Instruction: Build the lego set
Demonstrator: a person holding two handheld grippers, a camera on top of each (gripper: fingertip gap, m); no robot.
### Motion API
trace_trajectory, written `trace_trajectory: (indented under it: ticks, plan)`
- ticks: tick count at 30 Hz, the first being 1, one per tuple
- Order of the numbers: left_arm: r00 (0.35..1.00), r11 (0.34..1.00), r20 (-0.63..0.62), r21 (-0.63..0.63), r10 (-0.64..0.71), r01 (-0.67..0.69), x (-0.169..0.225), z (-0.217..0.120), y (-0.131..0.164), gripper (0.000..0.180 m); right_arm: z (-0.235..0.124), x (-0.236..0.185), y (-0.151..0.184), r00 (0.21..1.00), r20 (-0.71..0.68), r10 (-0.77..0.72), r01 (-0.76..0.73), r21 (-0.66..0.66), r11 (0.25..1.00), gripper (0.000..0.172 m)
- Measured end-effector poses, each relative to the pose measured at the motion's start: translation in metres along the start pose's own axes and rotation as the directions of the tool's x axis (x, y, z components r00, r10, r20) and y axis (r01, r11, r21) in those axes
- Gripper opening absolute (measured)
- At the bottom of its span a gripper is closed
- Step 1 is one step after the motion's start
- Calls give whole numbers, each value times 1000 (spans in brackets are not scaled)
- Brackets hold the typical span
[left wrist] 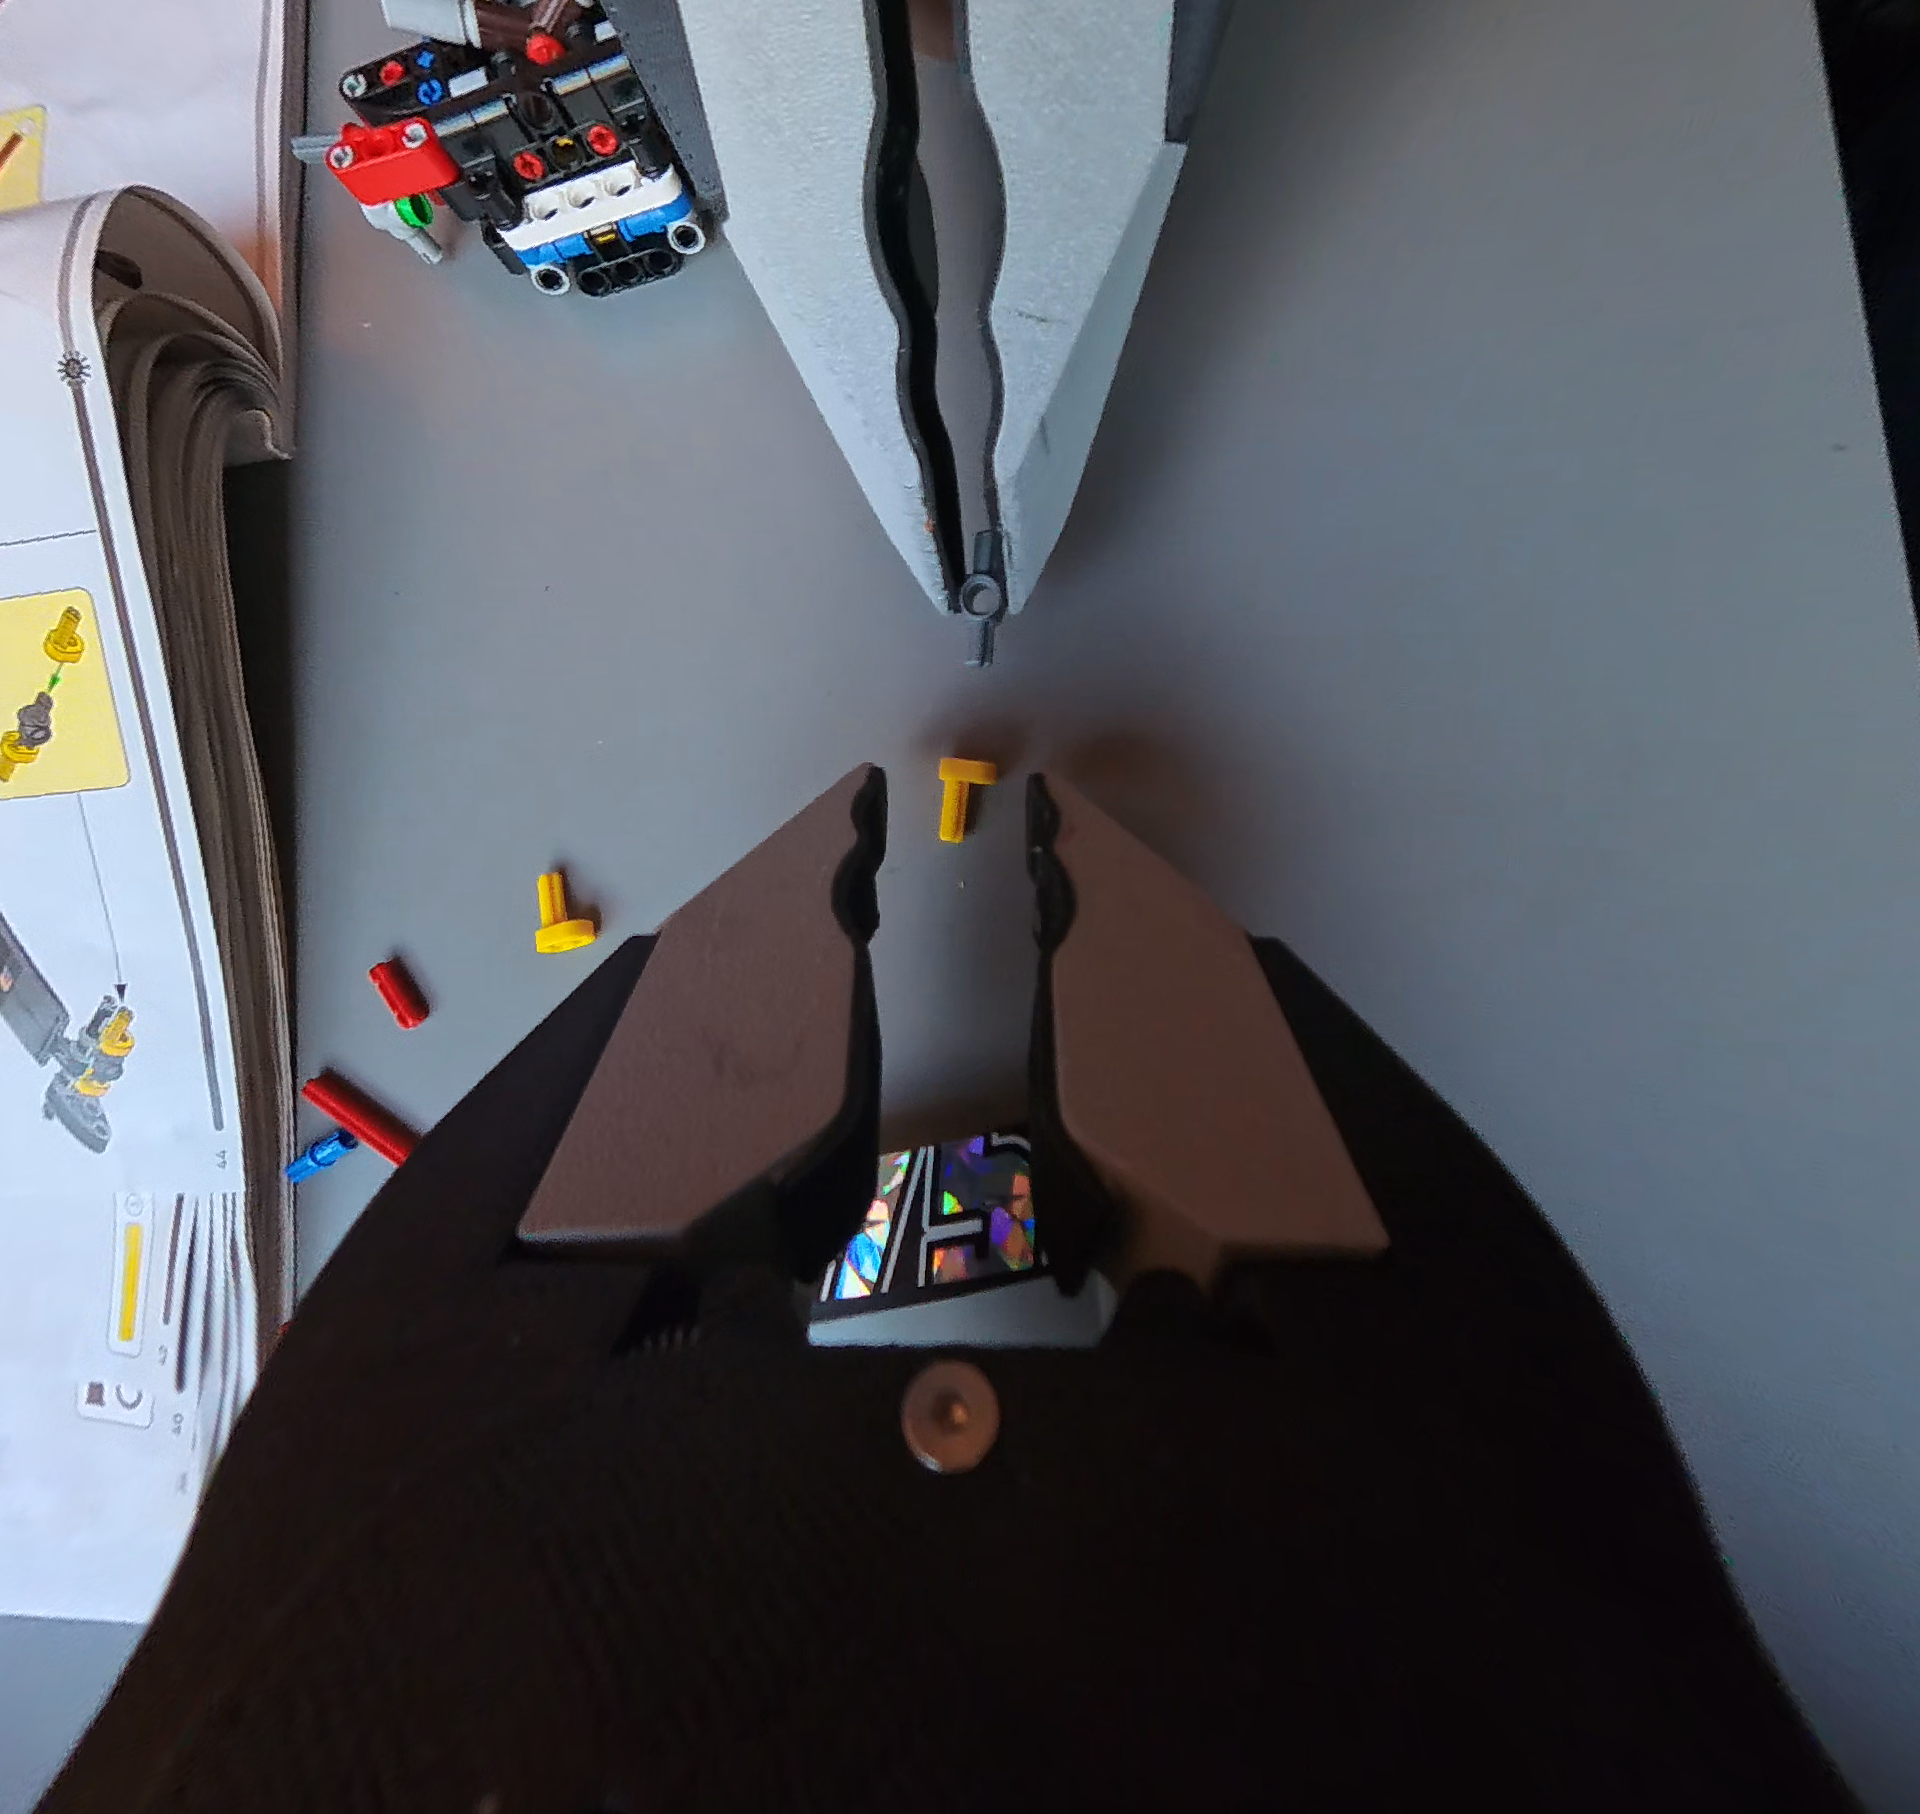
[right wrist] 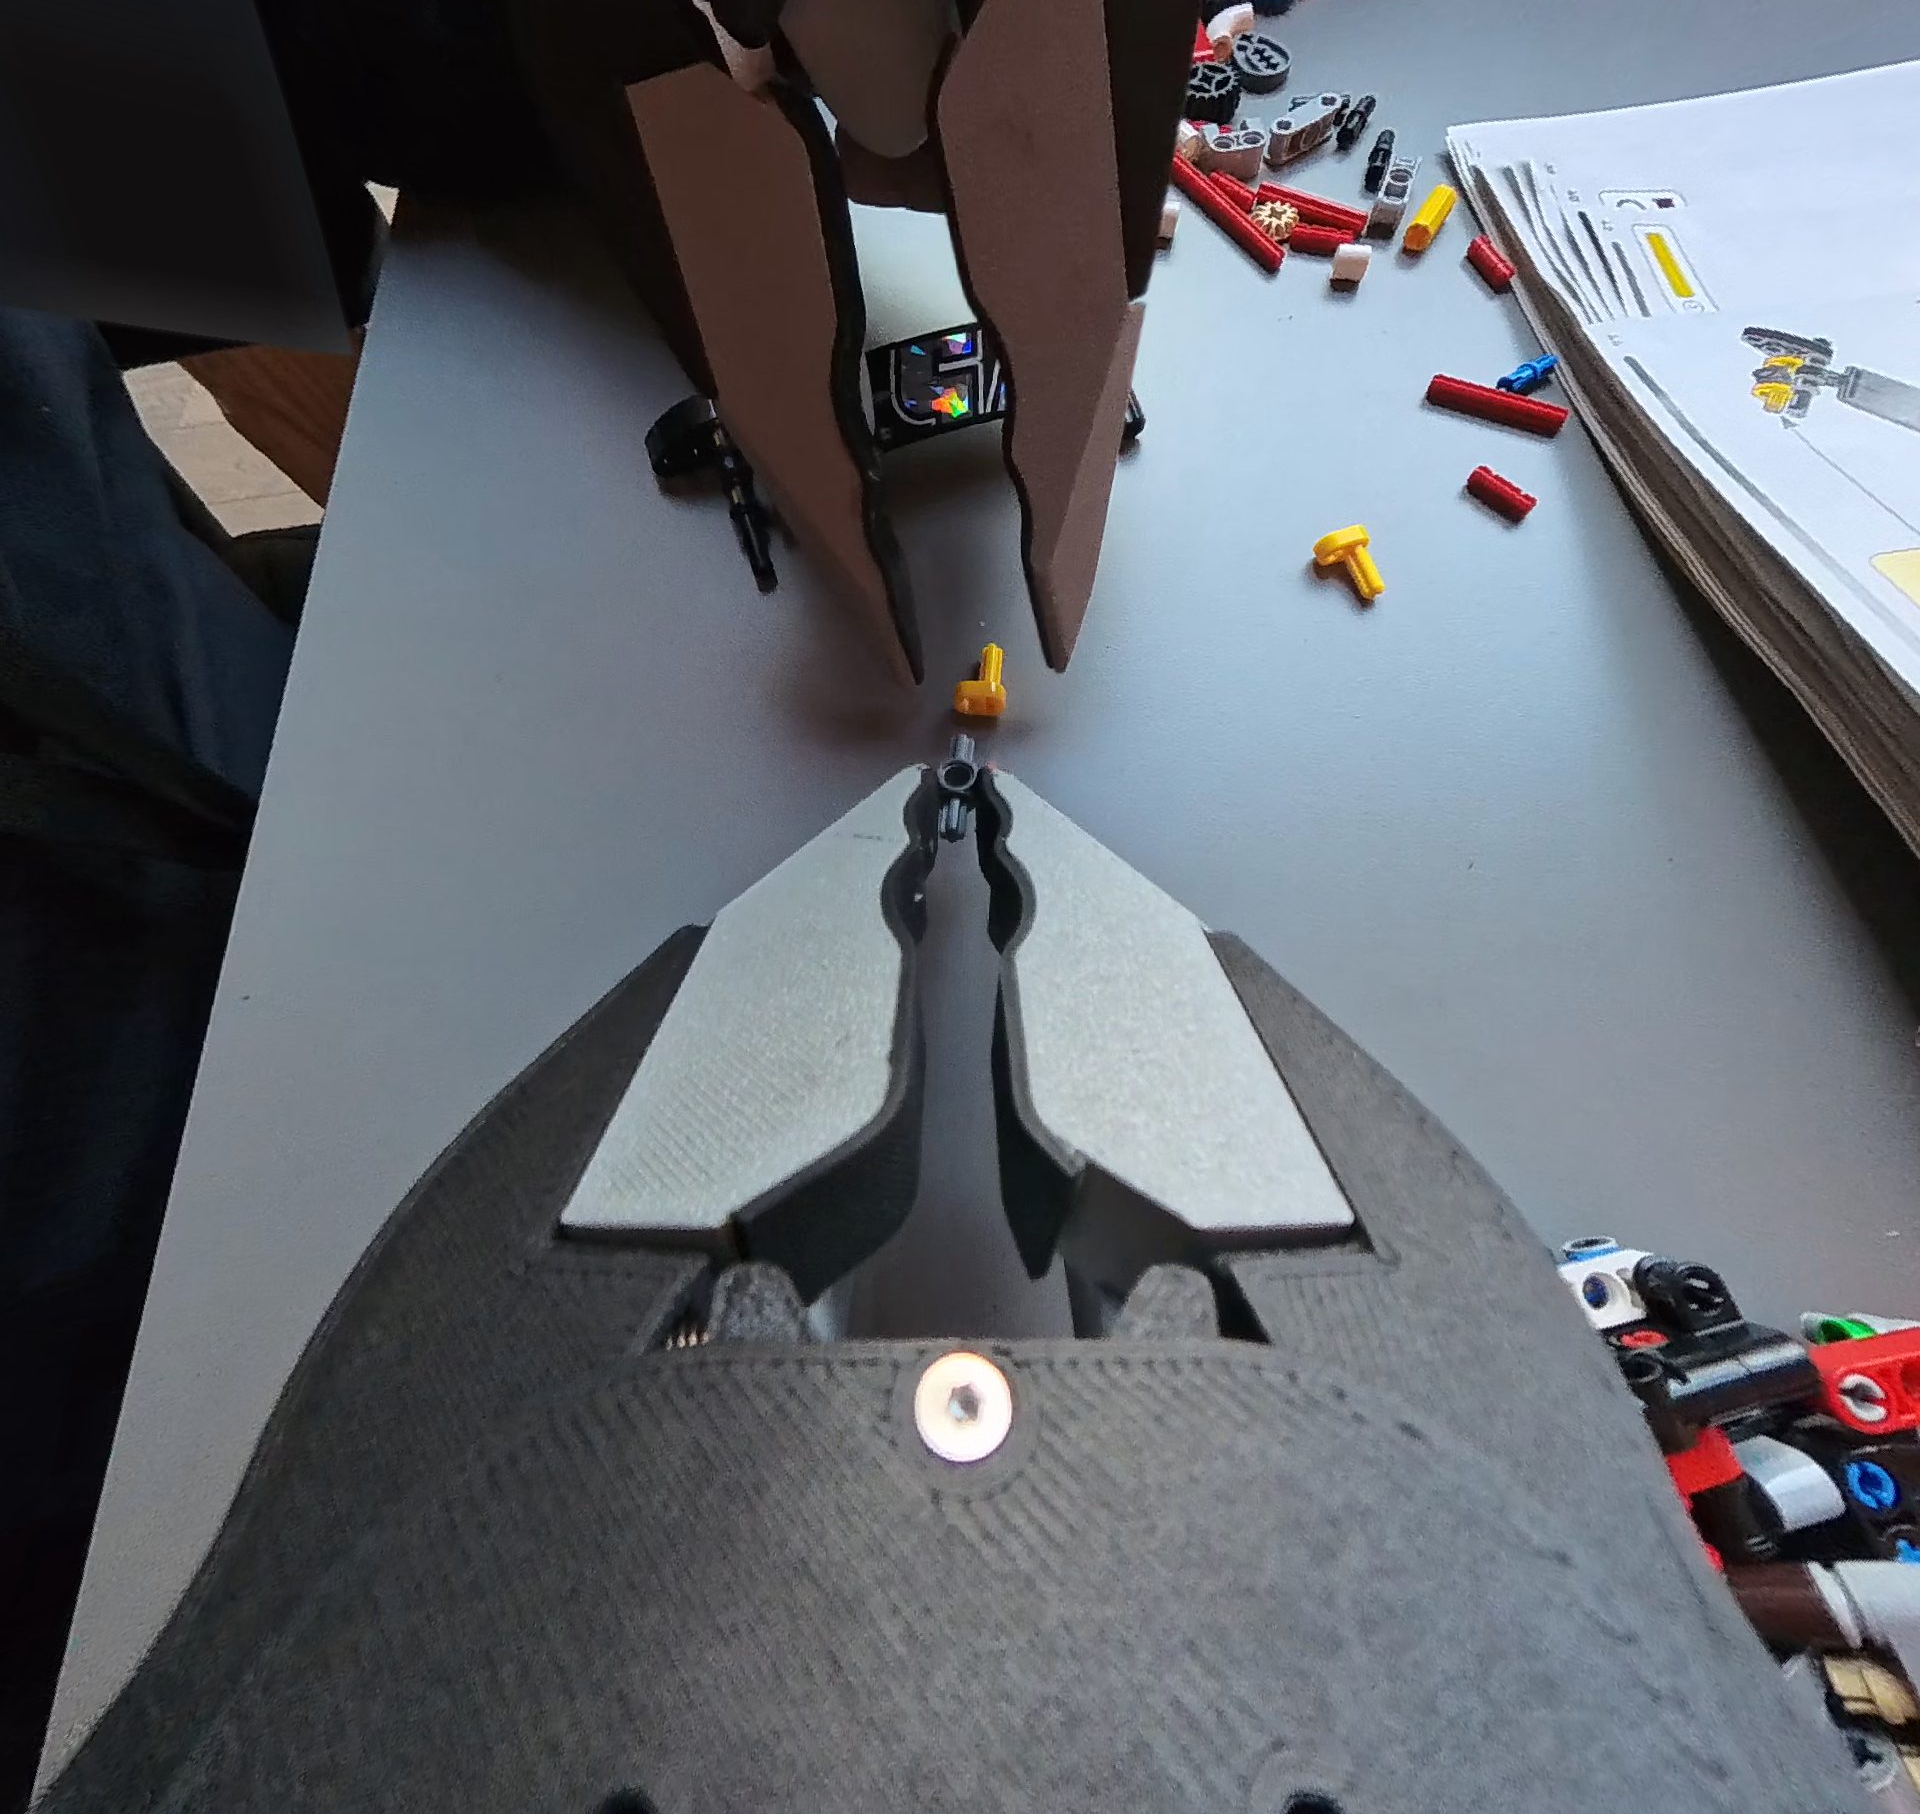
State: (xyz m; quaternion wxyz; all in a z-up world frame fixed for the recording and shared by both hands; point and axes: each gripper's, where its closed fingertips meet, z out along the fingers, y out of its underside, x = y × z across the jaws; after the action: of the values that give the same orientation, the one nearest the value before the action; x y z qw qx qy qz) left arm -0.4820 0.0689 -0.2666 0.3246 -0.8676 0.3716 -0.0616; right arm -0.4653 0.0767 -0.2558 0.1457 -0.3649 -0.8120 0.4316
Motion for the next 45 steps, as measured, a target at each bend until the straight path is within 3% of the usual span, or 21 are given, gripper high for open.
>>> trace_trajectory:
  ticks: [11,19,22,24,28,31,35,45]
  plan:
    - [996,999,-68,-11,-53,52,7,4,1,8,2,3,8,999,-39,-23,21,-48,999,4]
    - [993,996,-92,44,-70,75,4,2,-3,8,0,3,5,998,-47,-32,30,-36,999,4]
    - [997,990,-52,118,-65,71,-8,-4,-6,7,-4,5,0,997,-69,-44,44,-9,999,4]
    - [997,970,-61,233,-50,63,-10,-14,-19,7,-10,5,-8,994,-93,-60,63,30,998,4]
    - [999,862,-46,506,-4,27,-14,-48,-53,7,-30,6,-30,980,-171,-98,123,141,982,4]
    - [997,779,-74,625,-8,53,-16,-69,-67,7,-47,7,-43,971,-219,-94,143,221,965,4]
    - [996,757,-87,650,-21,73,-18,-74,-70,7,-60,7,-54,973,-222,-66,132,297,946,4]
    - [997,779,-79,625,-4,52,-13,-68,-70,7,-58,7,-53,976,-211,-53,116,299,947,4]
